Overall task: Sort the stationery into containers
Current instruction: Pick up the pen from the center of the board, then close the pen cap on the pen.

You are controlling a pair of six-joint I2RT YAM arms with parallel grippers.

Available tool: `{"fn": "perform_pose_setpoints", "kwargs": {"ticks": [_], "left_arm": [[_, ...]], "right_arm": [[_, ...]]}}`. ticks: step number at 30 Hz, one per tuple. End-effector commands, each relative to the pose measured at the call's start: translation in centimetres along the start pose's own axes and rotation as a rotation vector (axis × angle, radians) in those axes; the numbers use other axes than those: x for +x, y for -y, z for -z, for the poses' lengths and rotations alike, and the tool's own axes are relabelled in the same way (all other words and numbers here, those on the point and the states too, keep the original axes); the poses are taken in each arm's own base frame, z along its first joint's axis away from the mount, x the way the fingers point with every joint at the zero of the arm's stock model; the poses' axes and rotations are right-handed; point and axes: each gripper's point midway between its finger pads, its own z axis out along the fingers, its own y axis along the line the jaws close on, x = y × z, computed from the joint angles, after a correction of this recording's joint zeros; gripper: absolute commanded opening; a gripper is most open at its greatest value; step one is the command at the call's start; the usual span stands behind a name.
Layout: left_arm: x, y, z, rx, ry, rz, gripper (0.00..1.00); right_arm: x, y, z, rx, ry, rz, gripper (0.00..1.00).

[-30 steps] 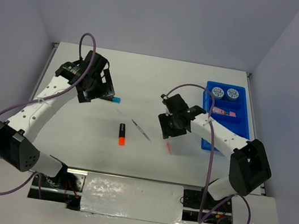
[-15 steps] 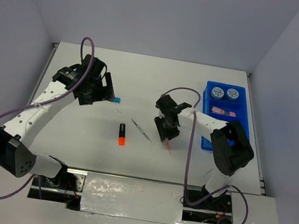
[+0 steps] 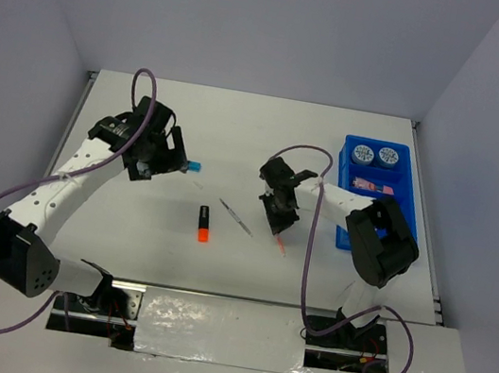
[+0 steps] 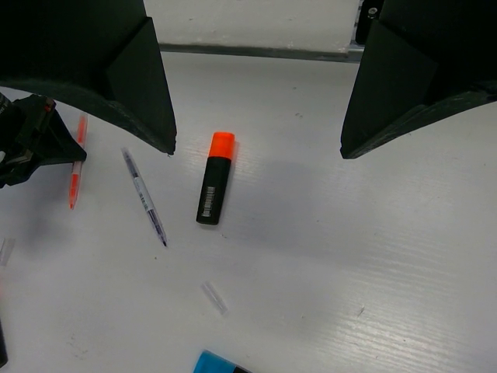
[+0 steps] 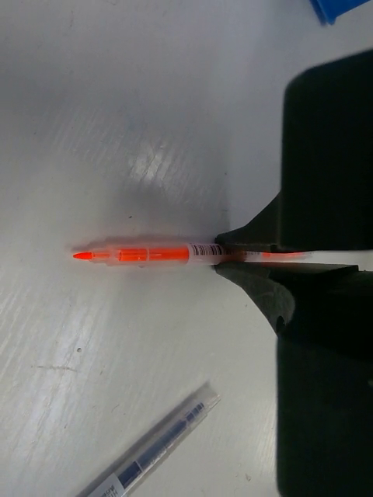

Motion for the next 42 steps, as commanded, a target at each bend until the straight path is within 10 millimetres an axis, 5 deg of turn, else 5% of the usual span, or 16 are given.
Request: {"fn": "perform_pose_setpoints", "kwargs": {"ticks": [1,8,16,20,27,42], "left_arm": [[-0.2,0.7,-0.5,0.029,0.002,0.051,0.99],[0.1,1.1,-3.9,-0.079,-0.045,0.242,0.99],[1.0,1.2,-8.5,-0.253,-0.080,0.437,0.90],[0.1,3.3,-11.0,-0.245,-0.101,0.463,0.84],[1.5,4.7,-15.7,-0.307,-0.178,0.439,0.79],[2.1,4.0,-19.3,-0.369,-0.174,0.431,0.56]], "right_arm": [[-0.5,-1.9,0.1,-0.083,0.060,-0.041,0.00],[-4.6,-1.9,7.5,-0.075,0.225,-0.070,0.00],[-4.3,-1.0,12.6,-0.056,0.300,-0.100,0.00],[-3.4,-1.6,13.8,-0.094,0.301,-0.070,0.00],[-1.6,-1.4,13.5,-0.103,0.295,-0.041,0.00],[-2.1,-2.6,14.8,-0.169,0.306,0.045,0.00]]}}
